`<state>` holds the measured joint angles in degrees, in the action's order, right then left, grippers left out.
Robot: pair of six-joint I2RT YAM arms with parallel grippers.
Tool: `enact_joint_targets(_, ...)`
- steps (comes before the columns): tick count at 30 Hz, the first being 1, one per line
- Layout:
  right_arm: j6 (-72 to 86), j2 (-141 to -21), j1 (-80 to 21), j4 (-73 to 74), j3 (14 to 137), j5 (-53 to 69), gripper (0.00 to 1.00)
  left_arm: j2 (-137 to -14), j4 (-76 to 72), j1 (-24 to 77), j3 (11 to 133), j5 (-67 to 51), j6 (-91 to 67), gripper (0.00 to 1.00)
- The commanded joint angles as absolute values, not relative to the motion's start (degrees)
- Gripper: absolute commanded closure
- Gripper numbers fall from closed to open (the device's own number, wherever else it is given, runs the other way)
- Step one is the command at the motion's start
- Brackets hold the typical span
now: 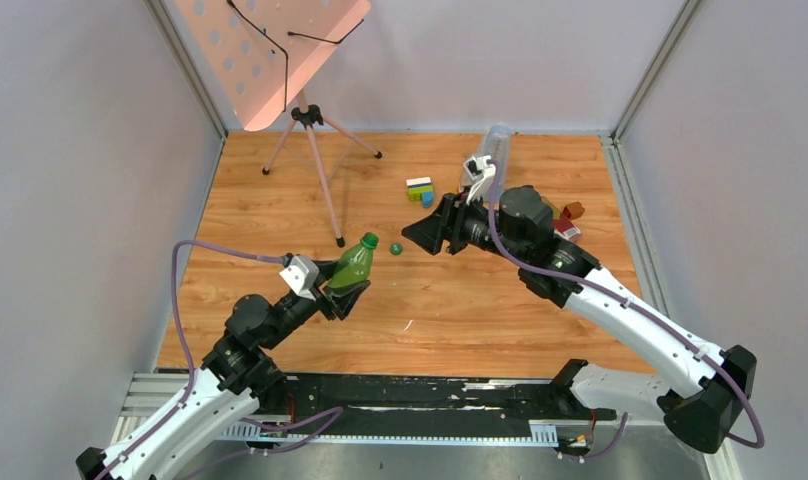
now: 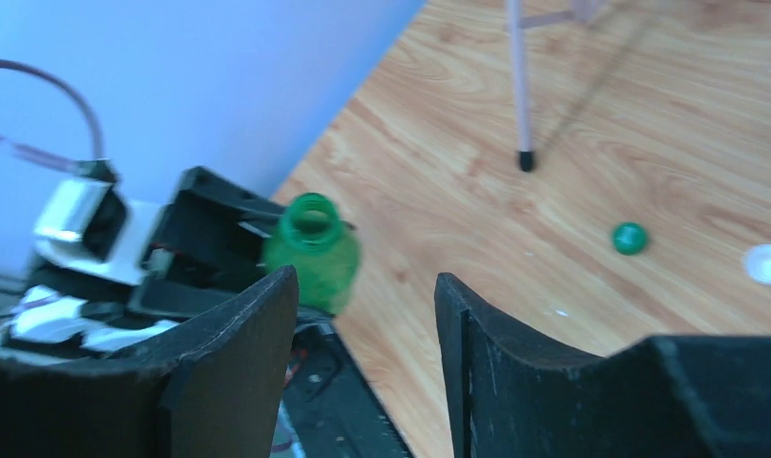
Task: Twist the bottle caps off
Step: Place the plastic bottle at the center of the board.
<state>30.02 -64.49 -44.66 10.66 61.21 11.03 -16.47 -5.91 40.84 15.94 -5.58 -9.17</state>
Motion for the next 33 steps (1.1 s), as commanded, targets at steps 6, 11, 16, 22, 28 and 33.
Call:
enact_joint_targets(6,41.8,-71.5,-45.0,0.6,61.7,25.8,0.44,-23.3,-18.1,40.7,16.1,-14.5,-10.3,0.85)
enact_joint_targets(11,40.4,-73.7,-45.3,0.5,62.6,28.8,0.44,-25.0,-18.7,40.7,16.8,-16.4,-10.7,0.84)
enact_joint_targets(16,39.8,-74.3,-45.5,0.6,61.9,30.4,0.48,-25.8,-19.6,40.7,16.4,-16.6,-10.9,0.84)
enact_joint_targets(22,36.0,-75.0,-45.5,-1.5,61.7,32.1,0.84,-28.0,-20.6,40.7,16.6,-18.1,-11.0,0.76)
enact_joint_targets(28,28.6,-73.5,-45.9,4.2,61.7,22.1,0.99,-30.6,-18.2,40.7,17.5,-15.6,-11.9,0.03)
enact_joint_targets(33,21.0,-73.5,-46.0,9.5,61.4,3.1,0.99,-29.6,-15.0,40.7,17.3,-6.0,-12.9,0.0)
